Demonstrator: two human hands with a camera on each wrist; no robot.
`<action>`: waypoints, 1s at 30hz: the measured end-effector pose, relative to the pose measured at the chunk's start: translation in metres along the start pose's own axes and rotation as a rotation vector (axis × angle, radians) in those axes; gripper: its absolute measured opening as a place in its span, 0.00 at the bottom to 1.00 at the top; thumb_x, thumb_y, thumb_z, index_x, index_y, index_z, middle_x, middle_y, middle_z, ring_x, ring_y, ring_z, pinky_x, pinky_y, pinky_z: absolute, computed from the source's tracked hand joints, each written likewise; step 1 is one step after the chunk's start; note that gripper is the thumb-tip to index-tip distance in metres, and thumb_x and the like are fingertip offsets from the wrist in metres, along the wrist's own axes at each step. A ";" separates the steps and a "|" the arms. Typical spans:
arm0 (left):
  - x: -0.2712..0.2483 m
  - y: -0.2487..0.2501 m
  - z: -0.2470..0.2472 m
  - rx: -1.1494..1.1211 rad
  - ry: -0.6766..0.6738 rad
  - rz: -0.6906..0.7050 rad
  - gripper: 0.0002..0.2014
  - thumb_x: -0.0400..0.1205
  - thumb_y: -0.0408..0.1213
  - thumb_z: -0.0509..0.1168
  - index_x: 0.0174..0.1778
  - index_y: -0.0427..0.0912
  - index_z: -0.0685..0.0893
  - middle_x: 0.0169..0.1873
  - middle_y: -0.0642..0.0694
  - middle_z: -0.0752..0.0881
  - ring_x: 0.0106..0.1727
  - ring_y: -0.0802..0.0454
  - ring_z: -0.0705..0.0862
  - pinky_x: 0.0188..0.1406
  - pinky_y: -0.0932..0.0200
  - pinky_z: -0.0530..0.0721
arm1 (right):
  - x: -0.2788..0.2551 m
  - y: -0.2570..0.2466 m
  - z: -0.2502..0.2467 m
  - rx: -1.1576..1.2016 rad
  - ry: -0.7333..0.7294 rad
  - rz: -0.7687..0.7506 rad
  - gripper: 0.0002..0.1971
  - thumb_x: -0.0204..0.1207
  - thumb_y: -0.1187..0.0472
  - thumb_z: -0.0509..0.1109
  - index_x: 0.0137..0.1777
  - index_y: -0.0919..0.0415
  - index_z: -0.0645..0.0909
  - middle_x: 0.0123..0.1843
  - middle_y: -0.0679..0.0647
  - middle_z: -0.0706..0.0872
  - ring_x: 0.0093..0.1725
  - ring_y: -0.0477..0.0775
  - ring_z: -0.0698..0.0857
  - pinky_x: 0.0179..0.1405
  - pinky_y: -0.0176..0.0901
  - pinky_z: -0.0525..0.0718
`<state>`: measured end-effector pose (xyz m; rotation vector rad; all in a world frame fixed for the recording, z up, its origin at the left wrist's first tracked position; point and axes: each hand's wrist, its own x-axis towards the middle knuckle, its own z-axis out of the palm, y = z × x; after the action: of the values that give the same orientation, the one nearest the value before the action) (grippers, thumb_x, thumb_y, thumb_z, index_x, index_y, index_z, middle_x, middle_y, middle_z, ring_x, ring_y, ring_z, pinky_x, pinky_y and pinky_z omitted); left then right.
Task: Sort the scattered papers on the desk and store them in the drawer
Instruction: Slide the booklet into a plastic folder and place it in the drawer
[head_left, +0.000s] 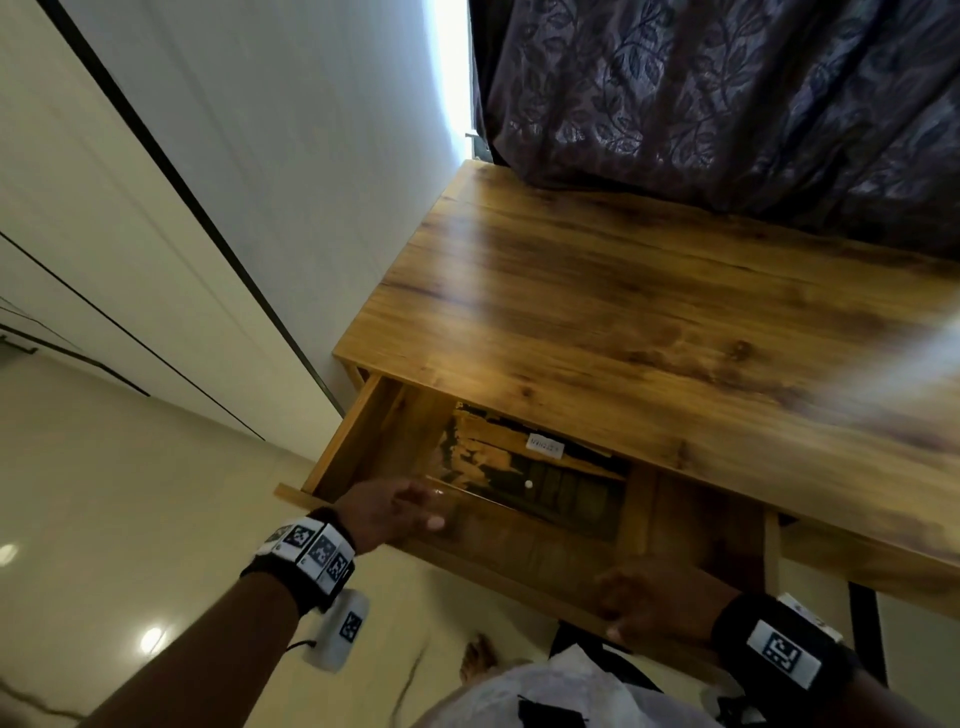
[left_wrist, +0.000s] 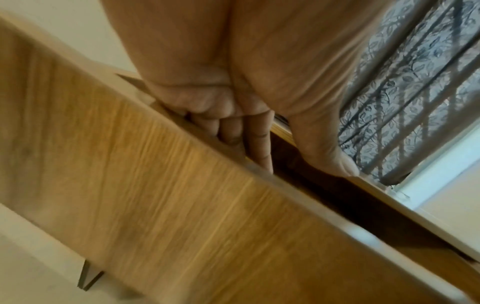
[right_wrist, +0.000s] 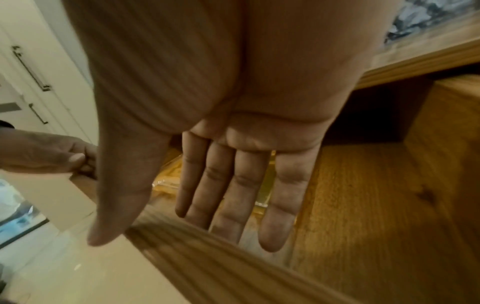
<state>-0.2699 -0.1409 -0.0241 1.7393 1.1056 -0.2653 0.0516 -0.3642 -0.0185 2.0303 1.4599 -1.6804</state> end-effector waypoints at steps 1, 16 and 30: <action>-0.003 -0.004 0.003 0.052 -0.037 0.009 0.30 0.69 0.64 0.74 0.66 0.61 0.80 0.59 0.61 0.83 0.61 0.58 0.82 0.57 0.58 0.82 | 0.000 -0.001 0.001 -0.047 -0.027 0.013 0.42 0.60 0.32 0.80 0.76 0.41 0.76 0.64 0.34 0.84 0.66 0.37 0.82 0.67 0.37 0.79; 0.024 -0.005 0.013 0.207 0.284 0.190 0.63 0.51 0.50 0.88 0.80 0.65 0.58 0.75 0.54 0.62 0.71 0.48 0.73 0.68 0.42 0.81 | -0.001 -0.001 -0.005 -0.551 0.390 0.022 0.48 0.61 0.31 0.77 0.81 0.38 0.63 0.81 0.47 0.65 0.81 0.57 0.65 0.81 0.62 0.64; 0.106 0.082 -0.021 0.720 0.359 0.060 0.62 0.73 0.62 0.72 0.84 0.36 0.33 0.85 0.39 0.33 0.85 0.39 0.35 0.86 0.44 0.43 | 0.032 0.003 -0.115 -0.392 0.503 0.230 0.66 0.66 0.42 0.83 0.87 0.41 0.31 0.88 0.52 0.28 0.88 0.62 0.34 0.82 0.75 0.52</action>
<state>-0.1538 -0.0703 -0.0286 2.5286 1.3043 -0.3507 0.1299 -0.2752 -0.0034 2.3603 1.4586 -0.7503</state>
